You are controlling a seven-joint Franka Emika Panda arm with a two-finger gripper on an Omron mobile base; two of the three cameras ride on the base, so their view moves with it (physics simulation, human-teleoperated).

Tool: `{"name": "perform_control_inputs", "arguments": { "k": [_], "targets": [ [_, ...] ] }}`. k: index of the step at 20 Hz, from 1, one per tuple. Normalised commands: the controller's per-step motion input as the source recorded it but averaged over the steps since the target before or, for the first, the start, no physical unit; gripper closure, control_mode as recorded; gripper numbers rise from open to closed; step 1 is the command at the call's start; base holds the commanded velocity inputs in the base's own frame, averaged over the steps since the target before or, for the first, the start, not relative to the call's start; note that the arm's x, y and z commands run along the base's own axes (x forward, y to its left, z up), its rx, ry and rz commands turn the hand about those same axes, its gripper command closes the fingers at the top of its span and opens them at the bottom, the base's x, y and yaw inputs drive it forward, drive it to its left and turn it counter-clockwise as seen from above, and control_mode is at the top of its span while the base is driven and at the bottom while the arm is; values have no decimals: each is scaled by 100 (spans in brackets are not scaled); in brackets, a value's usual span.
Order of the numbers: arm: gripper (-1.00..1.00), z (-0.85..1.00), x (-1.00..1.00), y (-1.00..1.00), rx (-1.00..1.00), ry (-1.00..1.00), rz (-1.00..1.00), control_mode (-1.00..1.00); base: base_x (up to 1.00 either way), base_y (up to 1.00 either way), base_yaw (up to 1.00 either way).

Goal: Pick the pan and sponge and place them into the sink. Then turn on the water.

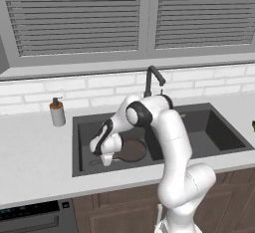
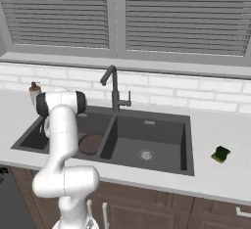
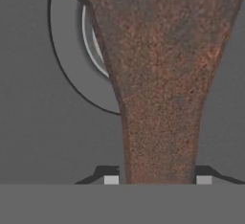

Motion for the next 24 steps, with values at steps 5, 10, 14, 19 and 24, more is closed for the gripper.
{"name": "perform_control_inputs", "arguments": {
  "k": [5,10,14,19,24],
  "targets": [
    [-100,-45,0,-15,0,-1,-9,-100,0,0,0],
    [-100,9,-39,0,0,-22,-6,-100,0,0,0],
    [-100,43,-56,0,0,-29,-3,-100,0,0,0],
    [-100,79,-37,0,0,-25,-4,-100,0,0,0],
    [-100,100,-4,0,0,-10,0,-100,0,0,0]
  ]
}}
